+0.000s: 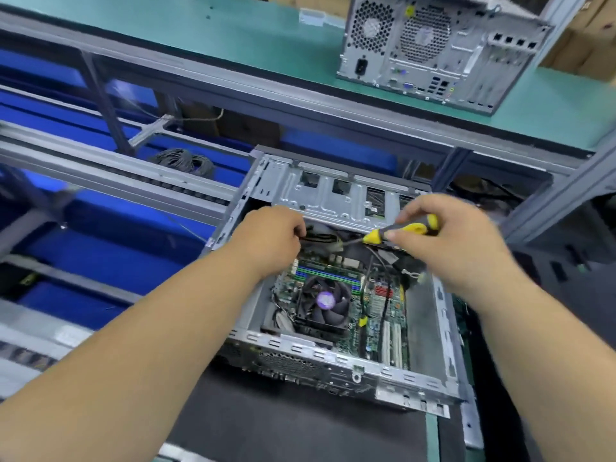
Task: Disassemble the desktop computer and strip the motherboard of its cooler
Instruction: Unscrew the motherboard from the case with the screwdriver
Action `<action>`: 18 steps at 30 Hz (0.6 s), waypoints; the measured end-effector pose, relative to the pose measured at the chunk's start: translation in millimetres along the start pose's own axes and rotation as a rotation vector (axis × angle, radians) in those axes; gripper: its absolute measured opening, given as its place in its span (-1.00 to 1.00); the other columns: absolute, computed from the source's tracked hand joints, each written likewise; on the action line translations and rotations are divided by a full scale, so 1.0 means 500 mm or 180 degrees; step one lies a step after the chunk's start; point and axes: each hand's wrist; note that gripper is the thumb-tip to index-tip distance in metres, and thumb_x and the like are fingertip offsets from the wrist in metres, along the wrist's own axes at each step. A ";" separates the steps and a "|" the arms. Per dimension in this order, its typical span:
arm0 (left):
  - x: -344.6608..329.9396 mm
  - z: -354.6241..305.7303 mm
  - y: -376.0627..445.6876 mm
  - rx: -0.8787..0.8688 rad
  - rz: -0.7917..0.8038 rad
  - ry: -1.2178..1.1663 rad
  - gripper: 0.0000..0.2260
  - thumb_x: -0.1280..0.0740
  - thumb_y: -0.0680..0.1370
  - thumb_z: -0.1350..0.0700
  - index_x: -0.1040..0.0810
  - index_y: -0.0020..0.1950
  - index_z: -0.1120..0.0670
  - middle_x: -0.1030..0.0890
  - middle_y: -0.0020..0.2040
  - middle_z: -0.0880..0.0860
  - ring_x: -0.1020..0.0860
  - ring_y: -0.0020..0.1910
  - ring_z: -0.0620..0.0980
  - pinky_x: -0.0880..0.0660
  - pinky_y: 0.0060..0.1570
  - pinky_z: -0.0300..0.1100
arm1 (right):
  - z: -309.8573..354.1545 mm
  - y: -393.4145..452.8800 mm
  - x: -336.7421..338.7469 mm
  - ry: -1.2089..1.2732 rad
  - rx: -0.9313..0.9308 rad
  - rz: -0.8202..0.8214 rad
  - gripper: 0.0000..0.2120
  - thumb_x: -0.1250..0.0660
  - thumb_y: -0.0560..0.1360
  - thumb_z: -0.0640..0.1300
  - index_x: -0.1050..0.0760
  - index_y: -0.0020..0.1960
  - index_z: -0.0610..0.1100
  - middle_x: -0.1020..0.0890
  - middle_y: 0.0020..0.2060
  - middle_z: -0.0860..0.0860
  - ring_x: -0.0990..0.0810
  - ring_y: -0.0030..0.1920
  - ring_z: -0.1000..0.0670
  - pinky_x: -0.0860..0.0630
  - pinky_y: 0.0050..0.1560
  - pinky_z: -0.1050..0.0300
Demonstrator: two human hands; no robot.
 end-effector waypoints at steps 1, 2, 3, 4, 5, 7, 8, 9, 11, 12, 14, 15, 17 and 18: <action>-0.005 0.005 0.001 0.0077 0.0003 -0.0088 -0.79 -0.24 0.54 0.16 -0.61 0.05 -0.07 -0.61 0.10 -0.01 -0.55 0.05 0.05 -0.51 0.07 -0.07 | 0.011 0.007 -0.029 -0.0116 0.0071 0.0160 -0.82 -0.53 0.34 0.07 -0.55 -0.17 0.10 -0.60 -0.29 0.09 -0.52 -0.32 0.16 -0.46 -0.33 0.24; -0.008 0.008 0.002 0.0147 0.0028 -0.0183 -0.79 -0.23 0.53 0.16 -0.61 0.02 -0.08 -0.61 0.08 -0.01 -0.55 0.02 0.04 -0.51 0.04 -0.08 | 0.020 0.014 -0.058 -0.0219 0.0128 0.0318 -0.82 -0.52 0.36 0.07 -0.54 -0.16 0.10 -0.60 -0.28 0.08 -0.54 -0.30 0.11 -0.48 -0.30 0.16; -0.011 0.010 0.003 0.0193 0.0053 -0.0259 -0.79 -0.22 0.53 0.15 -0.60 -0.01 -0.10 -0.60 0.06 -0.02 -0.55 -0.01 0.03 -0.52 0.01 -0.09 | 0.028 0.020 -0.086 -0.0318 0.0191 0.0460 -0.83 -0.50 0.37 0.07 -0.53 -0.15 0.09 -0.60 -0.26 0.09 -0.54 -0.26 0.07 -0.48 -0.27 0.13; -0.014 0.011 0.005 0.0207 0.0063 -0.0307 -0.79 -0.21 0.52 0.15 -0.59 -0.02 -0.10 -0.60 0.04 -0.03 -0.55 -0.03 0.03 -0.52 -0.01 -0.09 | 0.035 0.027 -0.112 -0.0436 0.0274 0.0583 -0.84 -0.49 0.39 0.06 -0.52 -0.14 0.08 -0.59 -0.25 0.10 -0.53 -0.24 0.05 -0.46 -0.26 0.13; -0.016 0.011 0.008 0.0203 0.0066 -0.0316 -0.80 -0.21 0.51 0.15 -0.58 -0.04 -0.09 -0.60 0.02 -0.03 -0.55 -0.04 0.03 -0.53 -0.03 -0.08 | 0.041 0.033 -0.135 -0.0573 0.0369 0.0694 -0.84 -0.48 0.39 0.05 -0.52 -0.14 0.07 -0.58 -0.24 0.11 -0.52 -0.22 0.04 -0.43 -0.26 0.13; -0.019 0.010 0.012 0.0193 0.0096 -0.0259 -0.81 -0.22 0.49 0.16 -0.59 -0.06 -0.07 -0.60 -0.03 -0.03 -0.56 -0.10 0.02 -0.54 -0.11 -0.08 | 0.049 0.045 -0.172 -0.0834 0.0533 0.0920 -0.85 -0.47 0.40 0.02 -0.50 -0.13 0.06 -0.55 -0.23 0.12 -0.49 -0.19 0.03 -0.34 -0.27 0.13; -0.020 0.011 0.014 0.0194 0.0115 -0.0249 -0.81 -0.22 0.49 0.17 -0.59 -0.07 -0.06 -0.59 -0.06 -0.04 -0.55 -0.14 0.02 -0.53 -0.16 -0.09 | 0.052 0.051 -0.188 -0.0944 0.0593 0.1028 -0.85 -0.46 0.41 0.00 -0.49 -0.13 0.06 -0.53 -0.23 0.11 -0.49 -0.18 0.01 -0.32 -0.27 0.13; -0.021 0.012 0.015 0.0202 0.0121 -0.0260 -0.81 -0.22 0.47 0.18 -0.58 -0.09 -0.06 -0.59 -0.08 -0.04 -0.54 -0.17 0.01 -0.52 -0.20 -0.11 | 0.052 0.056 -0.200 -0.1026 0.0635 0.1127 -0.85 -0.45 0.40 -0.02 -0.48 -0.14 0.06 -0.52 -0.24 0.10 -0.49 -0.17 -0.01 -0.31 -0.28 0.13; -0.023 0.014 0.018 0.0225 0.0134 -0.0267 -0.79 -0.24 0.45 0.24 -0.59 -0.11 -0.04 -0.58 -0.09 -0.03 -0.54 -0.20 0.00 -0.49 -0.26 -0.14 | 0.050 0.062 -0.222 -0.1149 0.0692 0.1282 -0.83 -0.43 0.40 -0.06 -0.43 -0.15 0.07 -0.47 -0.28 0.11 -0.47 -0.20 -0.02 -0.28 -0.34 0.15; -0.023 0.015 0.019 0.0224 0.0136 -0.0251 -0.78 -0.24 0.45 0.26 -0.60 -0.11 -0.02 -0.58 -0.09 -0.01 -0.54 -0.19 0.01 -0.48 -0.27 -0.14 | 0.048 0.064 -0.232 -0.1211 0.0740 0.1331 -0.80 -0.43 0.40 -0.07 -0.39 -0.16 0.07 -0.43 -0.31 0.12 -0.44 -0.22 -0.02 -0.25 -0.38 0.17; -0.024 0.017 0.022 0.0214 0.0104 -0.0230 -0.78 -0.25 0.45 0.29 -0.60 -0.10 0.02 -0.58 -0.07 0.03 -0.54 -0.16 0.04 -0.47 -0.24 -0.13 | 0.042 0.067 -0.249 -0.1318 0.0865 0.1391 -0.79 -0.41 0.41 -0.08 -0.36 -0.15 0.06 -0.38 -0.31 0.13 -0.42 -0.22 -0.03 -0.21 -0.40 0.16; -0.024 0.018 0.024 0.0219 0.0070 -0.0243 -0.78 -0.24 0.45 0.30 -0.60 -0.09 0.03 -0.58 -0.06 0.04 -0.54 -0.15 0.05 -0.47 -0.23 -0.12 | 0.039 0.068 -0.256 -0.1365 0.0915 0.1409 -0.80 -0.41 0.41 -0.09 -0.37 -0.13 0.04 -0.39 -0.30 0.11 -0.43 -0.21 -0.04 -0.22 -0.38 0.14; -0.024 0.020 0.026 0.0248 0.0016 -0.0299 -0.77 -0.24 0.45 0.31 -0.61 -0.08 0.04 -0.58 -0.06 0.05 -0.55 -0.13 0.05 -0.49 -0.20 -0.12 | 0.031 0.069 -0.265 -0.1419 0.0955 0.1423 -0.81 -0.41 0.41 -0.08 -0.40 -0.10 0.00 -0.42 -0.27 0.05 -0.45 -0.18 -0.06 -0.26 -0.32 0.11; -0.024 0.021 0.028 0.0262 0.0015 -0.0317 -0.77 -0.24 0.46 0.31 -0.61 -0.08 0.04 -0.59 -0.06 0.05 -0.55 -0.13 0.05 -0.50 -0.19 -0.11 | 0.028 0.070 -0.268 -0.1422 0.0961 0.1425 -0.81 -0.41 0.42 -0.07 -0.40 -0.09 -0.02 -0.43 -0.26 0.04 -0.45 -0.18 -0.06 -0.27 -0.30 0.10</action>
Point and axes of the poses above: each hand's wrist, its own y-axis towards the middle knuckle, its own x-axis out of the back of the hand, z = x × y
